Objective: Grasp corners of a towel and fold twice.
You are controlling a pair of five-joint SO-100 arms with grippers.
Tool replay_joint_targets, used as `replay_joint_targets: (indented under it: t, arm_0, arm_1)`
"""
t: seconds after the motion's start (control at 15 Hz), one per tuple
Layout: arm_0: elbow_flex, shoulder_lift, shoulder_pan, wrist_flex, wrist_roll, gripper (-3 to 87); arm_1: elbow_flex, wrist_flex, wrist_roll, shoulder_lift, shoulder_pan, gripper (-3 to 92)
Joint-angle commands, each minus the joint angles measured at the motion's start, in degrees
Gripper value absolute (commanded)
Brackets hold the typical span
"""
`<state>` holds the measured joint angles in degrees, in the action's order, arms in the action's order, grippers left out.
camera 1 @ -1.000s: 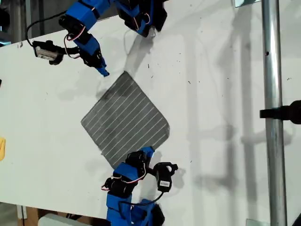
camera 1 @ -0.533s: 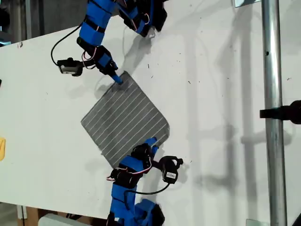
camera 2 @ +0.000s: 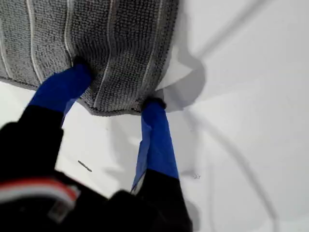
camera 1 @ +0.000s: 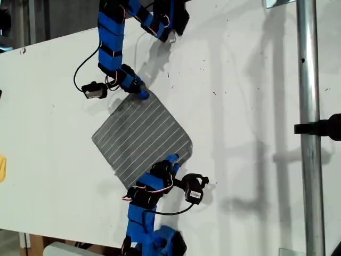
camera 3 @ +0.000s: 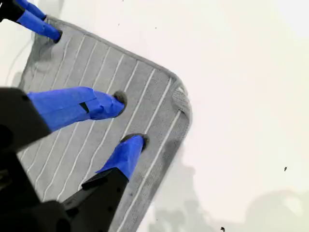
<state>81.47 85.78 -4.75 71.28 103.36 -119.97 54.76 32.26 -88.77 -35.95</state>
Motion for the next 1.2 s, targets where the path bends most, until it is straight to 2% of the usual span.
replay_joint_targets:
  t: [0.0, 0.27, 0.33, 0.47, 0.53, 0.67, 0.87, 1.13]
  arm_0:
    - [-3.6, 0.62, 0.09, 1.41, 1.41, 12.0]
    - [-4.83, -0.44, 0.09, 4.66, 2.81, 10.4]
    - [-6.5, -1.58, 0.09, 5.27, 0.79, 11.2]
    - [-13.54, -6.68, -0.35, 6.06, -3.87, 27.0]
    - [-18.28, -10.37, -0.53, 5.36, -7.82, 30.2]
    - [-28.3, -20.04, -0.09, 6.5, -13.45, 29.6]
    - [-29.0, -27.69, 2.2, 4.92, -14.06, 29.2]
    - [-29.53, -37.53, 4.22, 4.13, -9.32, 28.6]
  arm_1:
    - [5.89, 0.79, 0.62, 1.76, 2.11, 1.5]
    - [6.59, 0.18, 1.49, 1.93, 4.13, -0.2]
    - [6.42, 0.09, 1.67, 1.93, 4.13, -0.2]
    - [6.33, 0.09, 1.85, 2.02, 4.22, -0.3]
    - [6.24, 0.09, 1.93, 2.11, 4.22, -0.3]
    - [6.24, 0.18, 1.93, 2.2, 3.96, -0.3]
    - [6.24, 0.26, 2.46, 2.29, 3.87, -0.3]
    - [6.5, 1.49, 3.78, 0.53, 5.98, -0.3]
